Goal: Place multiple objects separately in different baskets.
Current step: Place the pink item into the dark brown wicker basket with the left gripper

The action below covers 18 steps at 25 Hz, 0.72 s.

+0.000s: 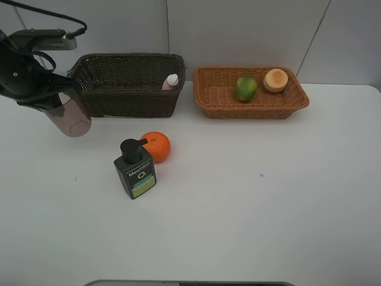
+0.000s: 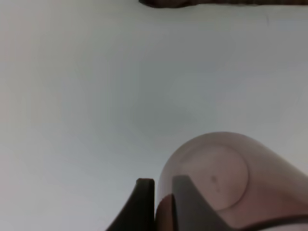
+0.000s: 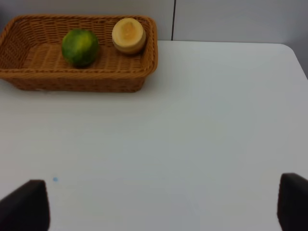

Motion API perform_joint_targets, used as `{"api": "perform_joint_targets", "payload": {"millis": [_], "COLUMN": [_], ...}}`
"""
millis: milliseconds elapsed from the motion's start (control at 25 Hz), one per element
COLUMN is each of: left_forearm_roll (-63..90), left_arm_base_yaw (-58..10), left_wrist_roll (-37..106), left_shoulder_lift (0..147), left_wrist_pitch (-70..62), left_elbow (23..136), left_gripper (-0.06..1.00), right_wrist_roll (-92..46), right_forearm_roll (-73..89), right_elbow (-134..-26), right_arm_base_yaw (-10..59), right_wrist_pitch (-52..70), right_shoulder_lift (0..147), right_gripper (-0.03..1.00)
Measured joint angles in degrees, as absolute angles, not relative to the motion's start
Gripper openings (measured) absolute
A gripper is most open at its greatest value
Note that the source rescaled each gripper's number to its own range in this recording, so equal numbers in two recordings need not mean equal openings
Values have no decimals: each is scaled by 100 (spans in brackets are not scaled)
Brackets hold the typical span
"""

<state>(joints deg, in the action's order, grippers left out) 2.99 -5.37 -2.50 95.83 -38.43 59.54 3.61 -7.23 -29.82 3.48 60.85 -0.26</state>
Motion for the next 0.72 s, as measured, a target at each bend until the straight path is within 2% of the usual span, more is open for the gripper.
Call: {"api": "perform_joint_targets", "payload": {"millis": [280,720], "left_forearm_roll": [299,275], "left_arm_base_yaw": [-537,-557], "left_wrist_roll": [-512,-565], "left_shoulder_lift": [9570,10392], "left_wrist_pitch": [-4726,-4314], "left_elbow": [7040,8567], "left_gripper": [0,0], "right_wrist_roll": [361,361], "right_forearm_roll": [-723,-723], "right_elbow": [-2982,-2982], "right_arm_base_yaw": [348,348], "right_wrist_pitch": [6085,6085], "right_shoulder_lift": [-26,-26], "right_gripper": [100,100]}}
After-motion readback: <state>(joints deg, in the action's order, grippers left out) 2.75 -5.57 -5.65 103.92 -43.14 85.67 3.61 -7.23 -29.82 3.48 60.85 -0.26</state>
